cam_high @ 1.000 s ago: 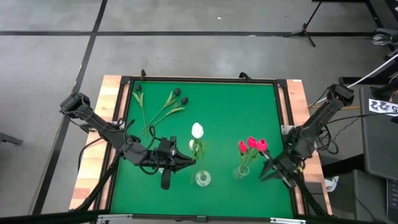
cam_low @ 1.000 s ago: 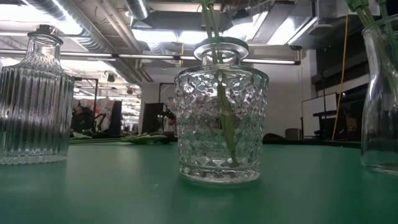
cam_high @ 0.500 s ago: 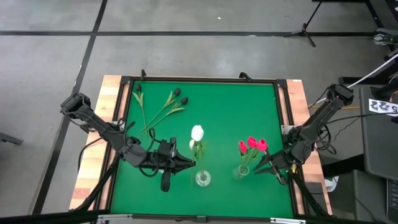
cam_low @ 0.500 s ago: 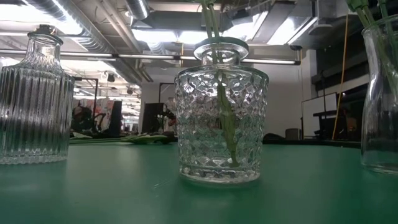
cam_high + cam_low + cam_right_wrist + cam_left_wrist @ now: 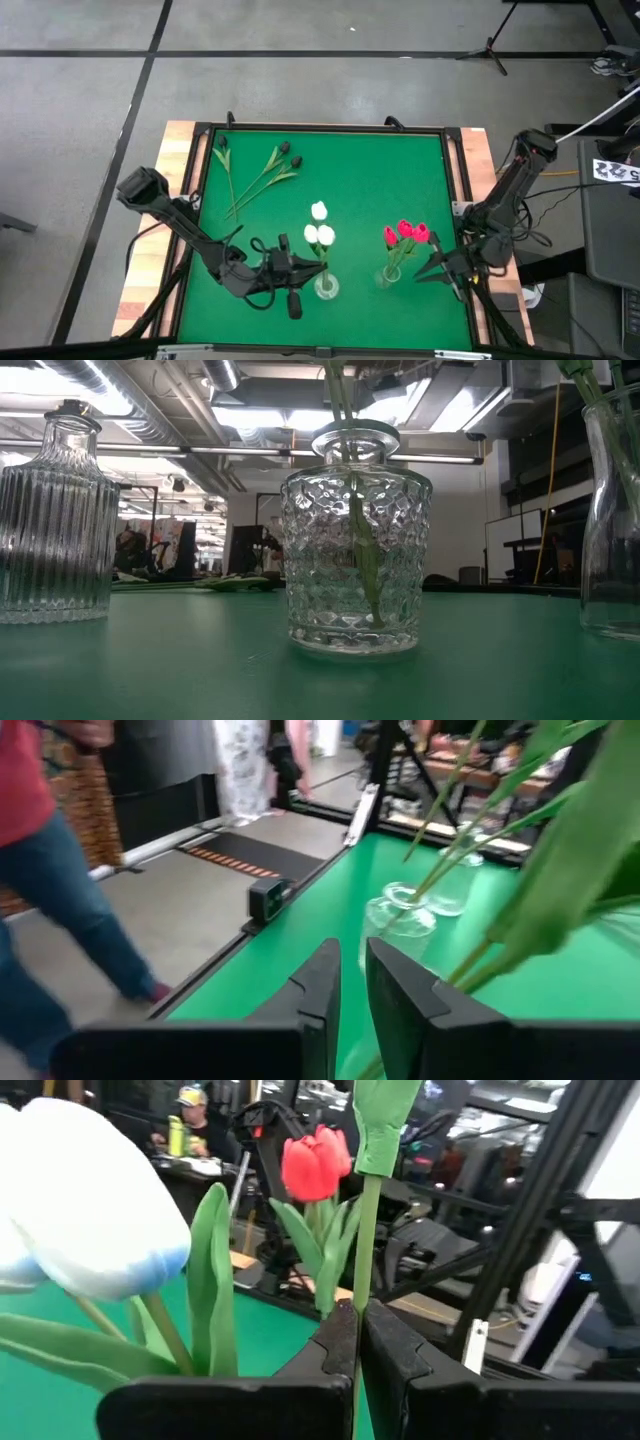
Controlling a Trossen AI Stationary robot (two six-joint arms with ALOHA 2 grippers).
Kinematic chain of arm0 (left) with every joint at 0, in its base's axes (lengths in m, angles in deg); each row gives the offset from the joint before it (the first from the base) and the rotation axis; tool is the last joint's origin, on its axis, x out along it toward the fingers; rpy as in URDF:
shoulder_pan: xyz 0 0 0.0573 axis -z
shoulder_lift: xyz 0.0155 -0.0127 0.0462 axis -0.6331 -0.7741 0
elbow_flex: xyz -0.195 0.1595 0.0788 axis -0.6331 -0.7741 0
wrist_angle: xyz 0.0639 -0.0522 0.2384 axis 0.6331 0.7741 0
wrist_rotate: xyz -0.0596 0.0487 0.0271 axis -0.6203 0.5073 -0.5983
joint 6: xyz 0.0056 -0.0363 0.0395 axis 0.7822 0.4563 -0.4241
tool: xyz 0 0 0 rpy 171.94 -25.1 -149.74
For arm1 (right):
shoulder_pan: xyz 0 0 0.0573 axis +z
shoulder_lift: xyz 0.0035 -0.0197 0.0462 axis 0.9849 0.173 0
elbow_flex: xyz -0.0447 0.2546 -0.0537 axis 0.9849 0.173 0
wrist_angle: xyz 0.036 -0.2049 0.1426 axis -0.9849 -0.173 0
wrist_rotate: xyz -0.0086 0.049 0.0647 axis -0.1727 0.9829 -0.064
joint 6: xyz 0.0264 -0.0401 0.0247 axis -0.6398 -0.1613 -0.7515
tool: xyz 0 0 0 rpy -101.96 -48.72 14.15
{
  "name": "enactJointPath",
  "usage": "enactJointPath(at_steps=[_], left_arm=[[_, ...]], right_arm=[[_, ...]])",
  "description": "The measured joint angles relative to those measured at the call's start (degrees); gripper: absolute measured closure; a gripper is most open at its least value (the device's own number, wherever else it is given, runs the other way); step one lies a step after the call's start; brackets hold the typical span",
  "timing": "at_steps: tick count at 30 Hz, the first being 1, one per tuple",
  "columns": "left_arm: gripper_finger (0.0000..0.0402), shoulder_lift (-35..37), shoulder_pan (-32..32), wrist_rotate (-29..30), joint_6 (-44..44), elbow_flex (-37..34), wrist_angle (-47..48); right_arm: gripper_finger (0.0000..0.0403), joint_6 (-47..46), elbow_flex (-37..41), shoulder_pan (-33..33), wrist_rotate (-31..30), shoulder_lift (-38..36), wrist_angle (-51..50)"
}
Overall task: Sort flowers into vase by color
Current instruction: Put the white tulip into the middle transparent vase
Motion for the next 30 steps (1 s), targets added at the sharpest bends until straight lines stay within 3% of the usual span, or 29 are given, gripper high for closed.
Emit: enactJointPath(at_steps=[5, 11, 30], left_arm=[[0.04, -1.9, -0.1, 2.7, -2.5, 1.6, -0.1], [0.0401, -2.8, -0.5, 3.7, -2.1, 1.8, 0.9], [0.0393, -10.0, -0.3, 3.9, 7.8, 1.8, 4.9]], right_arm=[[0.0352, -0.2, 0.0, 6.4, -11.2, 0.0, -0.1], [0.0352, -2.4, 0.0, 10.6, -18.1, 0.0, -0.9], [0.0352, -4.0, 0.0, 11.1, -20.4, 0.1, -1.3]])
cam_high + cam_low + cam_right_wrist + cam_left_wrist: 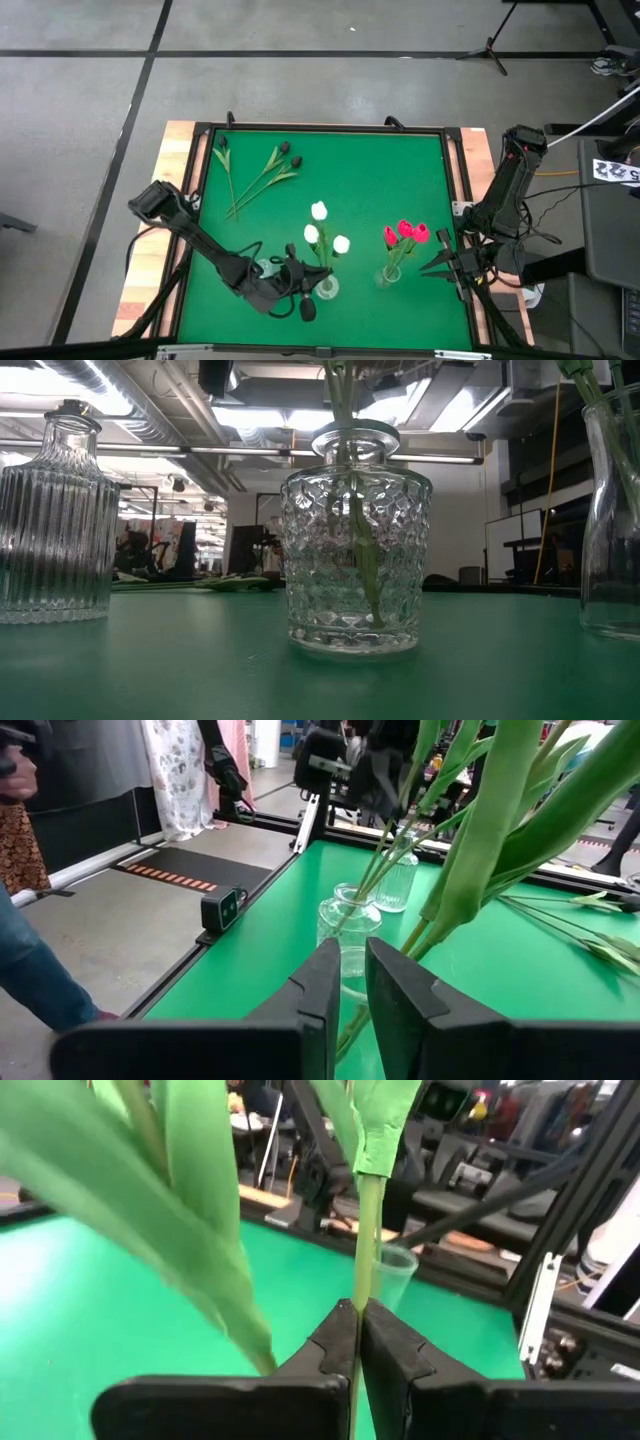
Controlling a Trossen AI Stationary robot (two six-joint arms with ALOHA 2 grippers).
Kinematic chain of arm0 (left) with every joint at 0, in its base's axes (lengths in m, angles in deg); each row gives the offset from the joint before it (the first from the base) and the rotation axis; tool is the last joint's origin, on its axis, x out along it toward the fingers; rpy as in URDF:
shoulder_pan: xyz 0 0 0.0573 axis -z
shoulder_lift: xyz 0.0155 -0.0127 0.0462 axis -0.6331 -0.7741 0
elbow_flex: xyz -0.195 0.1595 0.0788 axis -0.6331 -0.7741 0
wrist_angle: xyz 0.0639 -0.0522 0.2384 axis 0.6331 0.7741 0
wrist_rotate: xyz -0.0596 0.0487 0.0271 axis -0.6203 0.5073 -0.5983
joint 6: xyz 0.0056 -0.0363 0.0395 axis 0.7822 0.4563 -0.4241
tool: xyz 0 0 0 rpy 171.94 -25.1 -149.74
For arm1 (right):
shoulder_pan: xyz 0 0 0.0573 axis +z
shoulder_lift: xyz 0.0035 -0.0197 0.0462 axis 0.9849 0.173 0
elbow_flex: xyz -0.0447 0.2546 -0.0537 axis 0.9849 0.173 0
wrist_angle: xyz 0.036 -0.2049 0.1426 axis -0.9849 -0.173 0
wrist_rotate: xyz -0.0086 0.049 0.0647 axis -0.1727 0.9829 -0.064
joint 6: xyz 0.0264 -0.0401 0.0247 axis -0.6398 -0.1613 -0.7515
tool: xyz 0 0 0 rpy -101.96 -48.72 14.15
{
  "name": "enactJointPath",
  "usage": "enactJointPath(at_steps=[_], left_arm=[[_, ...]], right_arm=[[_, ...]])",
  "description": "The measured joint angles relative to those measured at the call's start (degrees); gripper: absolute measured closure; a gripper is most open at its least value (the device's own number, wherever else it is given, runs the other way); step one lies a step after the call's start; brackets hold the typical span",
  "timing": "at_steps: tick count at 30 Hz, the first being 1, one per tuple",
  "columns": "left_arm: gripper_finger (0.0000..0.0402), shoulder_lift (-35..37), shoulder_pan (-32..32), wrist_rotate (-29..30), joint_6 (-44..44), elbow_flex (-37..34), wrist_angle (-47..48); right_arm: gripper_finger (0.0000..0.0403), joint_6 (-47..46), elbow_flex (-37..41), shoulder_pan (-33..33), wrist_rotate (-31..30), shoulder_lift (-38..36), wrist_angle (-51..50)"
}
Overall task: Sort flowers into vase by color
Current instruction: Put the white tulip into the middle transparent vase, then put the top left black tulip into the left transparent vase
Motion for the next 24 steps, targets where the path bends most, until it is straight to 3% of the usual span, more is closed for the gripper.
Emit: enactJointPath(at_steps=[11, 16, 24], left_arm=[[0.0371, -1.0, -0.3, -2.3, -2.2, 0.0, 1.5], [0.0313, -1.0, -0.3, -6.8, -2.3, 0.0, 1.4], [0.0209, 1.2, 0.4, -7.2, 2.7, 0.0, 4.7]], right_arm=[[0.0352, -0.1, 0.0, 0.0, 0.0, 0.0, 0.1], [0.0352, -0.1, 0.0, 0.0, 0.0, 0.0, 0.0], [0.0352, -0.3, 0.0, 0.0, 0.1, 0.0, 0.0]])
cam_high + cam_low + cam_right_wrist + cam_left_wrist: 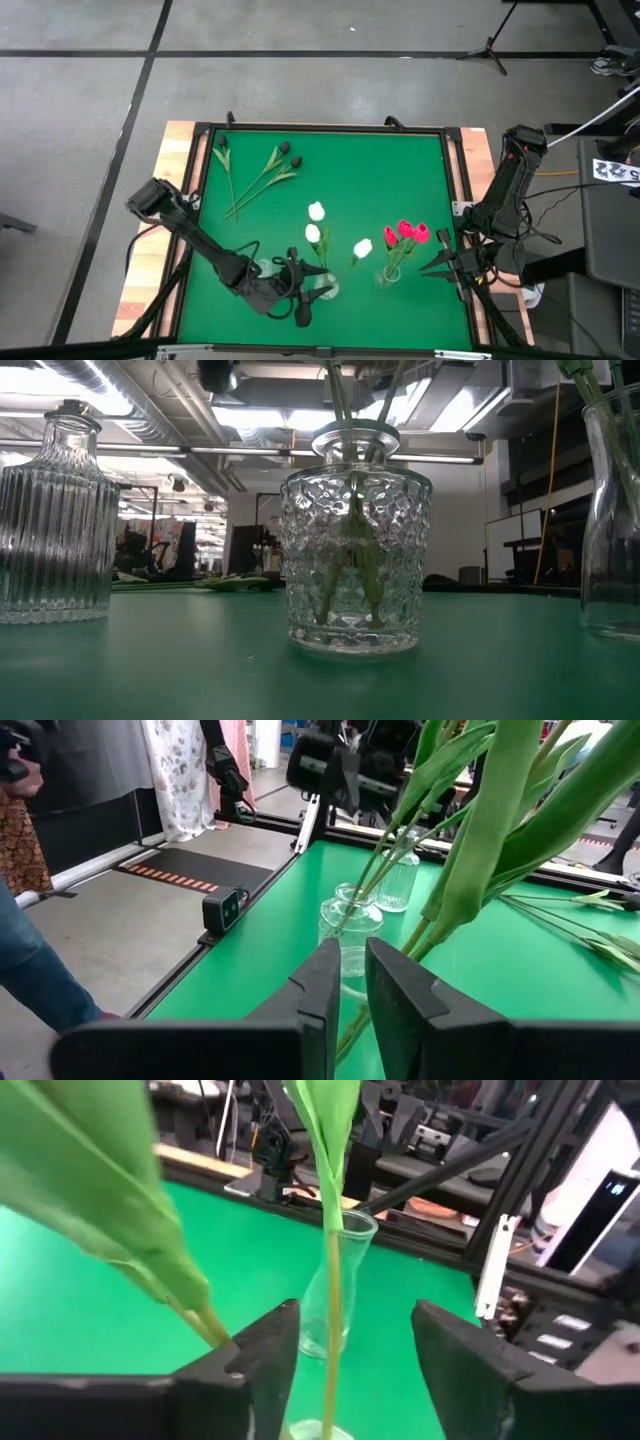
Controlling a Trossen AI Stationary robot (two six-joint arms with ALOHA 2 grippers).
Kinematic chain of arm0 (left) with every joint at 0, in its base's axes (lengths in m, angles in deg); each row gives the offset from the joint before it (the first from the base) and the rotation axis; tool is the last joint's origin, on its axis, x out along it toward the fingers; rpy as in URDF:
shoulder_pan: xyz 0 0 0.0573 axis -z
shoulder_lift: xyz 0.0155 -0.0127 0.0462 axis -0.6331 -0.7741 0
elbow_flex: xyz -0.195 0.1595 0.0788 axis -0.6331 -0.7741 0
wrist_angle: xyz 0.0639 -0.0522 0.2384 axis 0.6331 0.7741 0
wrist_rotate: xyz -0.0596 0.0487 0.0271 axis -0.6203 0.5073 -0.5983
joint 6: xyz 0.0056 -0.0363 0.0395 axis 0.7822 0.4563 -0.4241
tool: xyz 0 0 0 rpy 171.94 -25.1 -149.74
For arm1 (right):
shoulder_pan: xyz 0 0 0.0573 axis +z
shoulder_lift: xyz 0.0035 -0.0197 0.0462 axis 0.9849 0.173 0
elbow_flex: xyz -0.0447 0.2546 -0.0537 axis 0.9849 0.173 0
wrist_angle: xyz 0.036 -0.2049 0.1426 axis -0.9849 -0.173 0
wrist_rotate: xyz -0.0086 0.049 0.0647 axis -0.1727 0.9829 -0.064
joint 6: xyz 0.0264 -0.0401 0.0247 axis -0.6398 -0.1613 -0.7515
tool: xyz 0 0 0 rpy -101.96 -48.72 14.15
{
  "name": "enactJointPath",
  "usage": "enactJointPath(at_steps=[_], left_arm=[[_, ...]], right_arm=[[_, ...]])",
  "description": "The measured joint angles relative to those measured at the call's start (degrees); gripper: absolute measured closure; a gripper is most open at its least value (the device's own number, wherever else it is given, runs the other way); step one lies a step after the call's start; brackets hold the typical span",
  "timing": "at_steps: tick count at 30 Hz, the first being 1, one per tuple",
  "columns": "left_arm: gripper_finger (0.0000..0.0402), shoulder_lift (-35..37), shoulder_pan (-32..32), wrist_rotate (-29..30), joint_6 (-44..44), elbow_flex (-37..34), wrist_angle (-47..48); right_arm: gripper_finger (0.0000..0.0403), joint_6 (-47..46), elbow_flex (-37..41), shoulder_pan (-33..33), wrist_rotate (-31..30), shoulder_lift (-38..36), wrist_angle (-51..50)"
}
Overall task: Sort flowers into vase by color
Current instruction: Put the top left black tulip into the left transparent vase
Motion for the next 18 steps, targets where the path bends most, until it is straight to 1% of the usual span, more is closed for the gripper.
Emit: enactJointPath(at_steps=[2, 5, 8, 10, 12, 15, 18], left_arm=[[0.0199, 2.7, 0.3, -0.2, 3.9, 0.0, 4.1], [0.0196, 8.7, 1.2, -1.3, 6.4, 0.0, 12.1], [0.0202, 16.0, 2.2, -1.4, 6.6, 0.9, 21.9], [0.0211, 21.3, 2.6, -1.4, 7.4, 2.3, 30.1], [0.0221, 26.3, 2.6, -0.1, 9.6, 3.5, 39.2], [0.0236, 32.4, 1.6, 4.0, 12.4, 3.9, 51.3], [0.0248, 37.0, -1.2, 8.1, 19.4, 3.9, 65.0]], right_arm=[[0.0352, 0.0, 0.0, 0.0, 0.0, 0.0, 0.4], [0.0352, 0.0, 0.0, 0.0, 0.0, 0.0, 0.5], [0.0352, 0.0, 0.0, 0.0, 0.3, 0.0, 0.5], [0.0352, 0.0, 0.0, 0.0, 0.4, 0.0, 0.4], [0.0352, 0.0, 0.0, 0.0, 0.0, 0.0, 0.4], [0.0352, -1.8, 0.0, 0.0, -3.6, 0.0, 1.9], [0.0352, -2.6, 0.0, 0.0, -6.3, 0.0, 4.7]])
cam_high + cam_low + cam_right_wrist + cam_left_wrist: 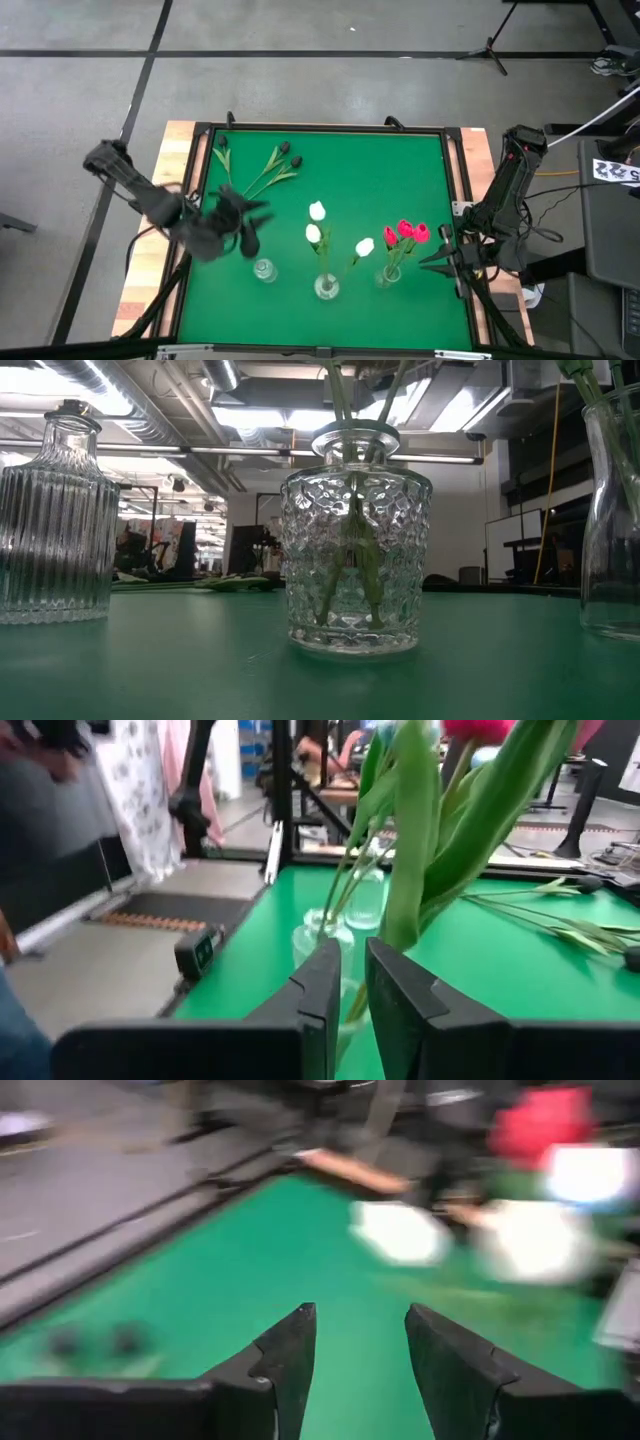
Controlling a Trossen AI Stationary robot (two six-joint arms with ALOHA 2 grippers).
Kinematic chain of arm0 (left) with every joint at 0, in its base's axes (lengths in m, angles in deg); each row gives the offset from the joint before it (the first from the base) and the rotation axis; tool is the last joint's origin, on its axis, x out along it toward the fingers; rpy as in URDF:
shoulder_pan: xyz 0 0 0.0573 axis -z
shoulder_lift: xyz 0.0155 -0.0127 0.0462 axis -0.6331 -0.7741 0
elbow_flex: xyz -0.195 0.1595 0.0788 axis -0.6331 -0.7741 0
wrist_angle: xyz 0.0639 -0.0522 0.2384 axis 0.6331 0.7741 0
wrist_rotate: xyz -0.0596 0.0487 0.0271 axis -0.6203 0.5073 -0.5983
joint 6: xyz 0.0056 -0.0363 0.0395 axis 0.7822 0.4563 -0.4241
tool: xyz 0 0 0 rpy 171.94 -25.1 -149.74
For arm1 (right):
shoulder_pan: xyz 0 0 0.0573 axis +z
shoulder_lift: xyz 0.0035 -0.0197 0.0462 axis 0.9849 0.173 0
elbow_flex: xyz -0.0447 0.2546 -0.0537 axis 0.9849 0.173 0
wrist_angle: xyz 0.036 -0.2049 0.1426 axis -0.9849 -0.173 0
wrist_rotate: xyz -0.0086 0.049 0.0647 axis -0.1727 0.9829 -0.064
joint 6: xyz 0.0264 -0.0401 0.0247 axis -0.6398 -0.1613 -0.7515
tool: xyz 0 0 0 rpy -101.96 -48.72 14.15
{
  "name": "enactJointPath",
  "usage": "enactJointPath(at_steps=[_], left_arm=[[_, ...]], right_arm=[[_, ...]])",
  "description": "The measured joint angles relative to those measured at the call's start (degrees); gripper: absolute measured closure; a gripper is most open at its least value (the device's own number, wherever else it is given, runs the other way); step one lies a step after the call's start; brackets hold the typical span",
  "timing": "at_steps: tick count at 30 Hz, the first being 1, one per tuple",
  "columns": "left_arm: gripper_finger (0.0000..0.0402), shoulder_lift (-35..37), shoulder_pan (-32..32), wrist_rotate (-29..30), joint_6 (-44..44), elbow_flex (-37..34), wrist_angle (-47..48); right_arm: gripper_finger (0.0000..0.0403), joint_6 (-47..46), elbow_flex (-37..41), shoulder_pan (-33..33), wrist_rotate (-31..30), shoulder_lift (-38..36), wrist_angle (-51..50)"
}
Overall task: Sort flowers into vase by color
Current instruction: Put the top left black tulip into the left transparent vase
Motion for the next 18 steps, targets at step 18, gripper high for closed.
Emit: enactJointPath(at_steps=[18], left_arm=[[0.0203, 4.1, -34.5, -4.1, 34.4, -10.0, 35.7]], right_arm=[[0.0352, 0.4, 0.0, 0.0, -11.5, 0.0, 3.4]])
